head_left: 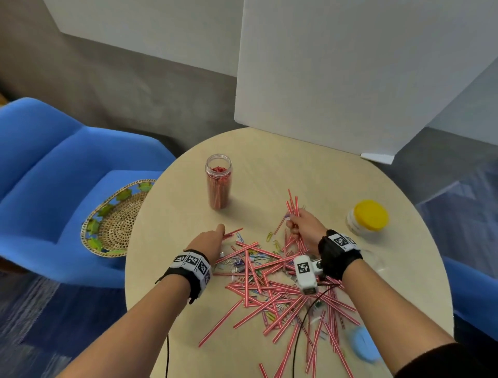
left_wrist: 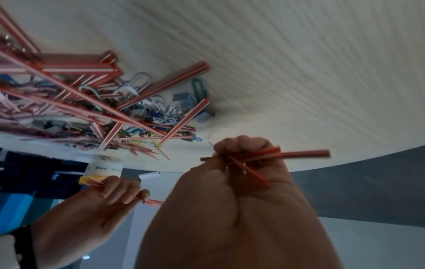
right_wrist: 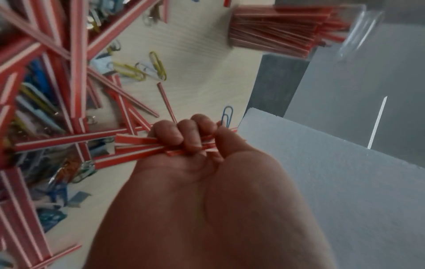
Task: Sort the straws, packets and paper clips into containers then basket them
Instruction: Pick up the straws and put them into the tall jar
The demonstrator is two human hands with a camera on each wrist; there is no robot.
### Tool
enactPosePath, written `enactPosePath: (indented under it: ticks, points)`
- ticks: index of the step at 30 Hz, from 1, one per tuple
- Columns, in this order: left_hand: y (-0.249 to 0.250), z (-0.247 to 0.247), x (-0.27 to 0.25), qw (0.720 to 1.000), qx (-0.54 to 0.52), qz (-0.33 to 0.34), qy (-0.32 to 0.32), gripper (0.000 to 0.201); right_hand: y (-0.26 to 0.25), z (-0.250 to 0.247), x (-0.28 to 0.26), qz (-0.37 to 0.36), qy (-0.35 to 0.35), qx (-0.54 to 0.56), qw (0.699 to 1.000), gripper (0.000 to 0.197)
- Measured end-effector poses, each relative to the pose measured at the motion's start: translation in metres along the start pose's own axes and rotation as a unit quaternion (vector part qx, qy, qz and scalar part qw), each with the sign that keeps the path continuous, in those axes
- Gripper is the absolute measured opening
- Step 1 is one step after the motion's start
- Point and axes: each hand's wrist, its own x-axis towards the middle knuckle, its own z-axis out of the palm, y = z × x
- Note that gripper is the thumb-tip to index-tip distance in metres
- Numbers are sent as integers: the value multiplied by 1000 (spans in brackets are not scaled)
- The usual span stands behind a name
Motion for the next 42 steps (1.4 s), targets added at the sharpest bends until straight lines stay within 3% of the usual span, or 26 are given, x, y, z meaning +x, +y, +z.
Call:
enactPosePath:
  ticks: [3,5,7,11,16,18,20,21,24,26,28,31,34,37,42]
  points:
    - [5,1,-3,1000,-21,-11,13,33,11,-5,-7,-2,-57,-128,990,14]
    - [11,3,-7,999,-40,-7,26,30,18,-7,-12,-20,-86,-301,950,17]
    - [20,5,-13,997,-65,20,40,33,27,-11,-15,-29,-67,-389,918,22]
    - [40,16,-19,992,-46,118,-18,45,38,-22,-24,7,-13,-426,904,37]
    - [59,34,-23,976,48,184,-101,59,45,-19,-51,43,-57,-466,882,56]
    - [62,34,-22,973,67,193,-105,56,54,-14,-61,30,-70,-455,887,48]
    - [62,31,-21,972,66,205,-96,54,68,-7,-72,15,-64,-443,894,21]
    - [62,30,-22,972,64,207,-90,54,72,-2,-78,7,-60,-451,890,21]
    - [60,29,-24,971,80,211,-86,57,83,11,-87,-47,-24,-527,848,43]
    - [59,34,-27,970,82,212,-81,53,81,18,-88,-86,-13,-579,810,31]
    - [63,42,-32,973,50,215,-65,49,78,22,-87,-94,-19,-604,792,19]
    - [71,61,-42,978,28,205,-22,55,75,23,-82,-101,-35,-623,775,24]
    - [72,79,-50,986,32,164,18,67,72,15,-78,-100,-41,-618,779,27]
    - [73,85,-56,990,16,135,33,54,72,4,-77,-99,-37,-590,800,33]
    - [80,83,-58,989,30,139,51,26,61,-8,-81,-124,-28,-402,907,23]
